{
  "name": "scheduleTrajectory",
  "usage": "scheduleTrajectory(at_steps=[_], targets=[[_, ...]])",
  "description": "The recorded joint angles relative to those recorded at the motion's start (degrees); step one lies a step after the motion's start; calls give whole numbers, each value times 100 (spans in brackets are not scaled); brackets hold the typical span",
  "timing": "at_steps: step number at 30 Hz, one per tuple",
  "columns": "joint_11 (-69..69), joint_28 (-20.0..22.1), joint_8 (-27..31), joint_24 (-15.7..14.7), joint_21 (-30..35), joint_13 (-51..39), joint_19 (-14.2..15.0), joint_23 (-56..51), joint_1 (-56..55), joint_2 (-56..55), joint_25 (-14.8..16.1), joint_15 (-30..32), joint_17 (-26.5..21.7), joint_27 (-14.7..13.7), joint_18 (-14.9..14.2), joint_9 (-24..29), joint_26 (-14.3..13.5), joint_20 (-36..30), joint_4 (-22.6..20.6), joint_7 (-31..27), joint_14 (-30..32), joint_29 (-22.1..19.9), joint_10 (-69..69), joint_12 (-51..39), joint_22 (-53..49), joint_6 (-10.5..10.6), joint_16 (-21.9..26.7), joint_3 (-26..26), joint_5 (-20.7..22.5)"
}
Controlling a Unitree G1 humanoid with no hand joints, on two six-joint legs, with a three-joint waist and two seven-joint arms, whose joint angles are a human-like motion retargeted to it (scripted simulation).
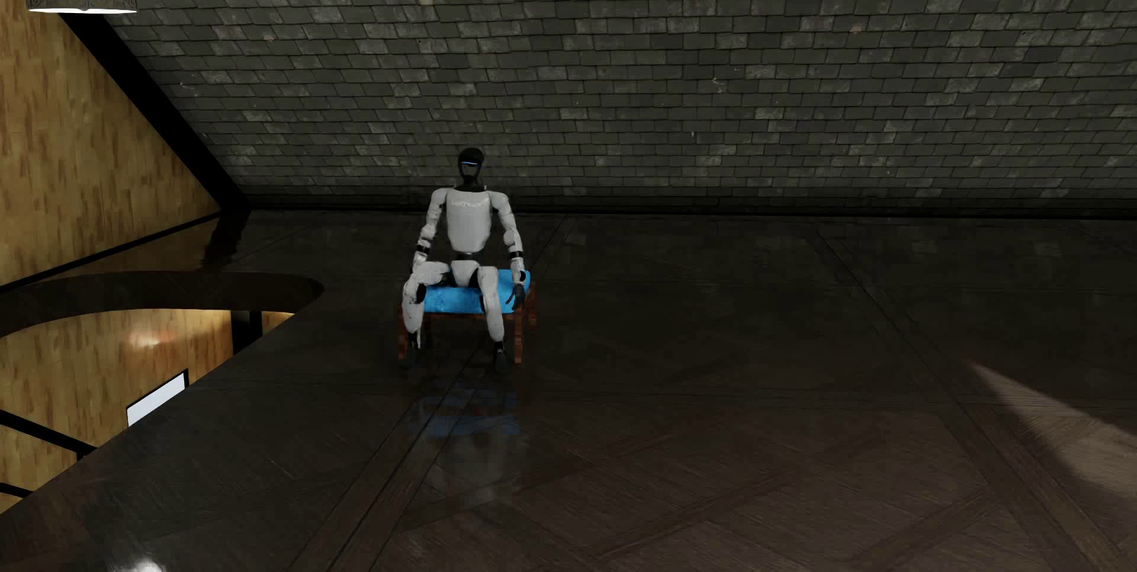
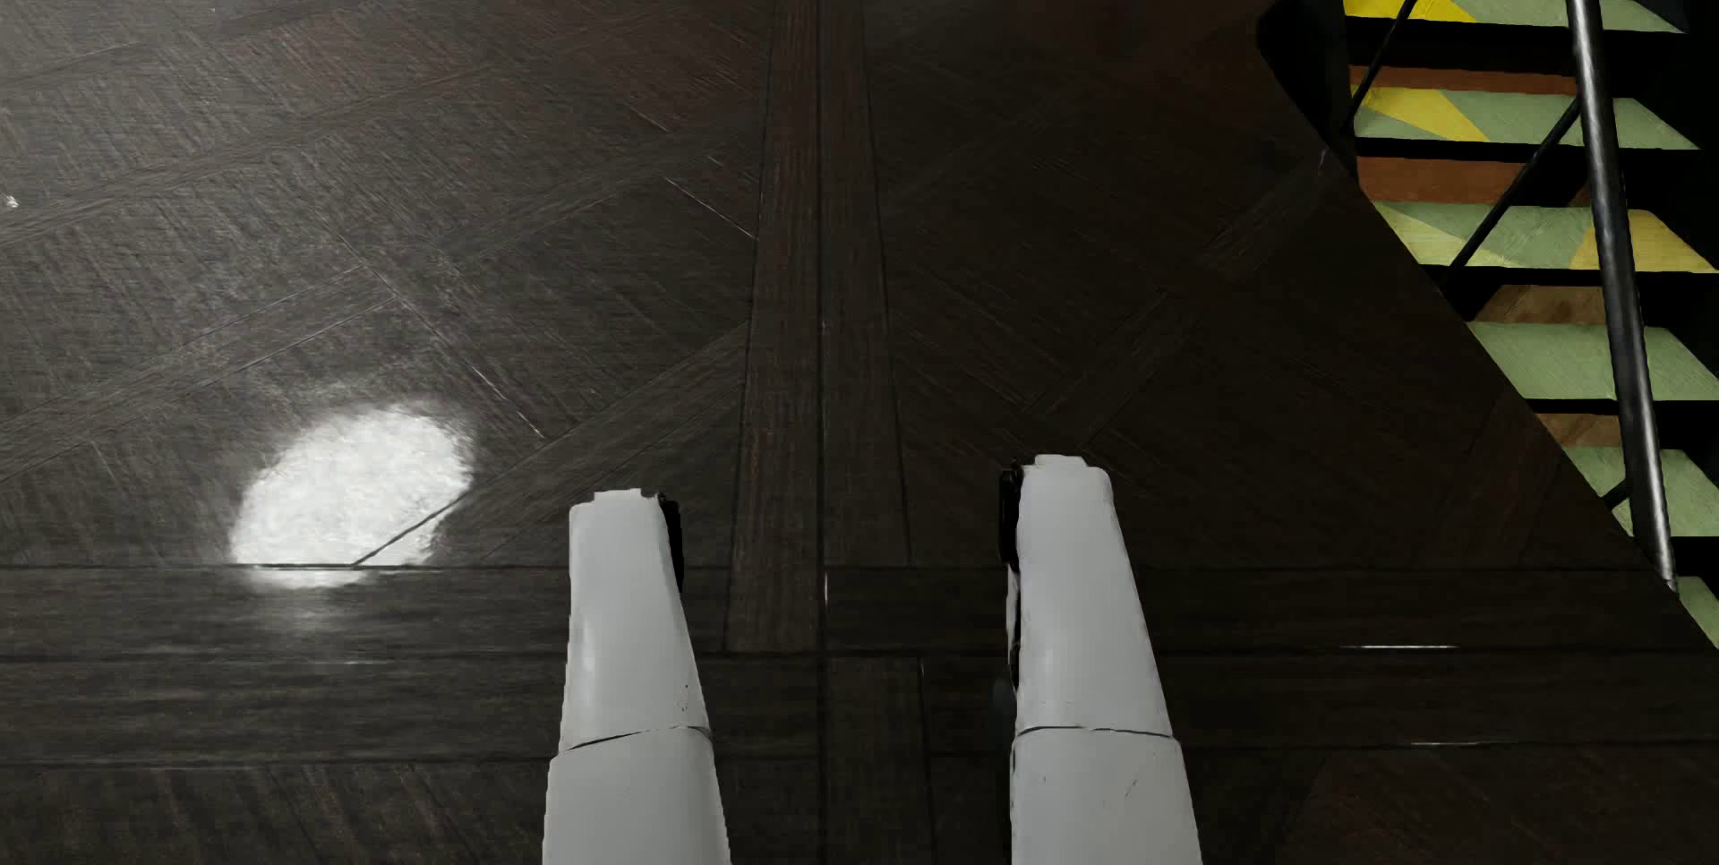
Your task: Rise from the blue chair
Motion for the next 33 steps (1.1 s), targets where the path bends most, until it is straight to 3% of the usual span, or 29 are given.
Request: scheduleTrajectory(at_steps=[2,5,7,13,19,22,24,26,27,29,31,32,33], targets=[[-13,-38,-3,-126,-21,160,-3,-227,6,33,-44,15,59,-34,6,-12,-32,100,7,-9,7,151,7,181,-339,-4,-33,-6,26],[-36,-205,0,-5,91,129,-3,-506,33,101,-90,36,97,-102,17,-16,-178,-21,12,-29,19,257,11,179,-775,-8,47,-4,73],[-49,-104,-7,158,199,-23,-26,-517,48,129,-61,46,116,-123,33,-14,-238,-189,-12,-30,30,121,5,-10,-796,-29,77,4,93],[-54,227,-17,83,429,-356,-50,-628,96,207,43,38,38,-116,34,99,-147,-355,-19,-43,-8,-53,16,-439,-553,-56,86,37,112],[-52,253,-14,50,424,-600,21,-731,-152,-3,145,-5,53,-90,83,417,-135,-340,-74,-86,-218,-117,47,-574,-586,-57,131,54,52],[-1,42,20,-139,308,-606,87,-1232,-511,-346,223,-73,-84,-93,61,571,-156,-29,-130,-157,-282,-46,90,-337,-1372,-50,323,66,-17],[71,115,81,-312,47,-447,160,-1992,-870,-701,518,-138,-299,-114,24,621,-197,336,-178,-225,-301,-246,147,61,-2561,-39,609,76,-76],[166,540,150,-397,-352,-127,264,-3234,-1259,-1079,1003,-200,-565,-171,18,655,-285,666,-263,-290,-297,-835,223,532,-4131,-3,947,90,-168],[213,1006,181,-447,-559,14,325,-3982,-1478,-1274,1239,-226,-698,-282,10,677,-328,730,-309,-325,-246,-1307,257,675,-4906,26,1127,98,-230],[302,2282,261,-179,-851,128,460,-5616,-1882,-1654,1436,-286,-1030,-648,-39,772,-476,741,-352,-396,-179,-2378,331,739,-6231,94,1535,105,-328],[342,3420,309,76,-866,-174,567,-7078,-2269,-2016,1331,-340,-1599,-1096,-70,963,-752,465,-370,-441,-218,-3216,390,316,-7187,180,2108,95,-360],[350,3597,346,268,-783,-433,631,-7663,-2467,-2202,1147,-372,-1979,-1240,-90,1071,-922,127,-393,-458,-244,-3243,400,-173,-7521,236,2454,98,-386],[347,3473,383,425,-650,-760,678,-8126,-2658,-2392,1003,-397,-2424,-1336,-129,1190,-1093,-372,-396,-469,-261,-2902,399,-863,-7755,271,2815,114,-395]])
